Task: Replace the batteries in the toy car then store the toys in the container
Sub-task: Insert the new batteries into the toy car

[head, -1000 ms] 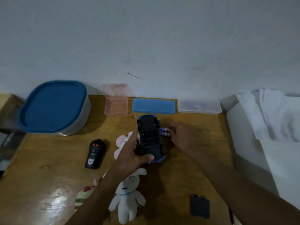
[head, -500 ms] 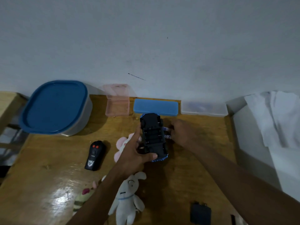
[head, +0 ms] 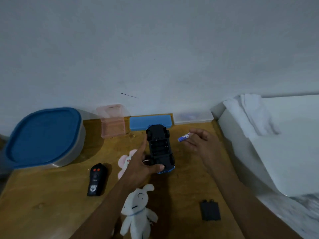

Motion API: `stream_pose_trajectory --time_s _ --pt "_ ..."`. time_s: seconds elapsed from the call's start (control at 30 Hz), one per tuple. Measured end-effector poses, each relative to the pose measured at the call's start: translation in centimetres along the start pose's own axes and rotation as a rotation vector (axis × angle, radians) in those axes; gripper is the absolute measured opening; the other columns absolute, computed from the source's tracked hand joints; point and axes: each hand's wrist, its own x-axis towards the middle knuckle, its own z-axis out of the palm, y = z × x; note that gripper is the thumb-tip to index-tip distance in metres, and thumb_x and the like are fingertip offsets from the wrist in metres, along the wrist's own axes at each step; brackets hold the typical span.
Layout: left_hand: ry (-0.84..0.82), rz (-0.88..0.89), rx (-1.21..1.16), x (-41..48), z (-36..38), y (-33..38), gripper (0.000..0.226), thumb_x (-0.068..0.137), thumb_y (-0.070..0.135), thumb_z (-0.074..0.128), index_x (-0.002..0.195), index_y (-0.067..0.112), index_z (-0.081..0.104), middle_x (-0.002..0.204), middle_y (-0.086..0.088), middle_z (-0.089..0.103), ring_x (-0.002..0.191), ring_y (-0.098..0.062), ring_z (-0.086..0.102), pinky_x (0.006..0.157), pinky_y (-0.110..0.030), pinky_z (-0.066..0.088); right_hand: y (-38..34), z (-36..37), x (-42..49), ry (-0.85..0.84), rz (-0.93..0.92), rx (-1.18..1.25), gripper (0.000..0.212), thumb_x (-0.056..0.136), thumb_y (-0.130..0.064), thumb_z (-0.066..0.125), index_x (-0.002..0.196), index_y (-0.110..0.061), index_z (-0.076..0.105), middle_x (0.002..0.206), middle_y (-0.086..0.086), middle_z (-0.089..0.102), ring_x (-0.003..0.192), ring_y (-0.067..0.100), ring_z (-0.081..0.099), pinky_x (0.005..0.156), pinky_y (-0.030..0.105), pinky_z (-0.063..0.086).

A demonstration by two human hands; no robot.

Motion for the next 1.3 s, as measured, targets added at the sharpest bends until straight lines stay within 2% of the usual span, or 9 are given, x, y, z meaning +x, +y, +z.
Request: stream_pose_trajectory --time_s 0.13,0.2,0.33,0.47,0.6,0.77,1.0,1.13,1.3 --pt "-0.053 0.065 0.015 -0.9 0.6 0.5 0.104 0.073 -0.006 0.077 0.133 0.062 0.026 0.109 0.006 0.073 0.104 -0.009 0.067 0.079 -0.025 0.057 0.0 -0.7 -3.5 0.036 -0.004 0.181 0.022 0.093 -0.015 0.06 0.111 -0.003 0.064 0.097 0.014 0.072 0.088 0.022 0.071 0.077 0.03 0.057" --pt "-0.069 0.067 0.01 -1.2 0.8 0.3 0.103 0.073 -0.005 0.078 0.129 0.066 0.028 0.113 0.006 0.071 0.107 -0.011 0.066 0.08 -0.027 0.057 0.3 -0.8 -4.9 0.068 -0.006 0.238 0.022 0.093 -0.015 0.06 0.11 -0.001 0.063 0.099 0.016 0.072 0.087 0.022 0.071 0.076 0.028 0.058" --pt "-0.125 0.063 0.033 -1.9 1.5 -0.3 0.113 0.071 0.003 0.083 0.15 0.046 0.014 0.128 0.003 0.064 0.113 -0.014 0.064 0.089 -0.038 0.057 1.1 -0.1 -7.2 0.17 -0.053 0.268 0.022 0.09 -0.011 0.064 0.108 0.002 0.063 0.098 0.019 0.07 0.083 0.021 0.071 0.072 0.025 0.059" --pt "-0.115 0.067 0.065 -2.5 2.1 -0.5 0.116 0.07 0.013 0.086 0.151 0.047 0.01 0.132 0.004 0.061 0.114 -0.014 0.062 0.089 -0.043 0.057 1.1 1.1 -8.0 0.254 -0.124 0.13 0.013 0.085 -0.009 0.07 0.096 -0.002 0.067 0.09 0.014 0.073 0.08 0.021 0.073 0.072 0.027 0.06" --pt "-0.094 0.07 0.05 -2.7 2.4 0.0 0.116 0.068 0.019 0.087 0.15 0.048 0.009 0.142 0.0 0.052 0.116 -0.018 0.061 0.086 -0.046 0.058 1.1 2.3 -7.1 0.295 -0.24 -0.238 0.005 0.084 -0.022 0.071 0.084 -0.017 0.071 0.084 0.002 0.074 0.077 0.015 0.071 0.072 0.036 0.06" --pt "-0.007 0.085 0.039 -2.2 2.7 0.9 0.117 0.063 0.022 0.086 0.15 0.048 0.012 0.139 -0.002 0.055 0.114 -0.021 0.063 0.087 -0.047 0.058 0.0 3.2 -7.0 0.256 -0.356 -0.513 0.012 0.089 -0.031 0.063 0.087 -0.02 0.068 0.084 -0.006 0.067 0.073 0.004 0.062 0.058 0.014 0.045" --pt "0.043 0.072 0.05 -1.9 3.4 1.7 0.111 0.067 0.015 0.084 0.15 0.044 0.017 0.125 -0.001 0.064 0.107 -0.021 0.067 0.086 -0.047 0.058 -0.4 3.5 -5.8 0.226 -0.392 -0.525 0.013 0.088 -0.032 0.065 0.088 -0.02 0.07 0.084 -0.006 0.068 0.074 0.008 0.063 0.057 0.012 0.042" --pt "0.056 0.093 0.045 -1.8 3.5 2.3 0.105 0.065 0.02 0.085 0.146 0.049 0.024 0.123 -0.001 0.066 0.107 -0.023 0.067 0.087 -0.049 0.057 -1.0 3.6 -5.7 0.212 -0.364 -0.461 0.009 0.09 -0.029 0.063 0.086 -0.021 0.065 0.081 -0.011 0.063 0.072 -0.002 0.058 0.052 0.008 0.038" --pt "0.034 0.112 0.083 -1.8 3.1 3.0 0.108 0.066 0.02 0.082 0.146 0.052 0.018 0.121 -0.002 0.067 0.105 -0.021 0.068 0.087 -0.045 0.058 -1.4 4.0 -5.7 0.183 -0.342 -0.409 0.01 0.09 -0.024 0.063 0.087 -0.016 0.063 0.078 -0.014 0.059 0.07 -0.003 0.056 0.048 0.007 0.041"
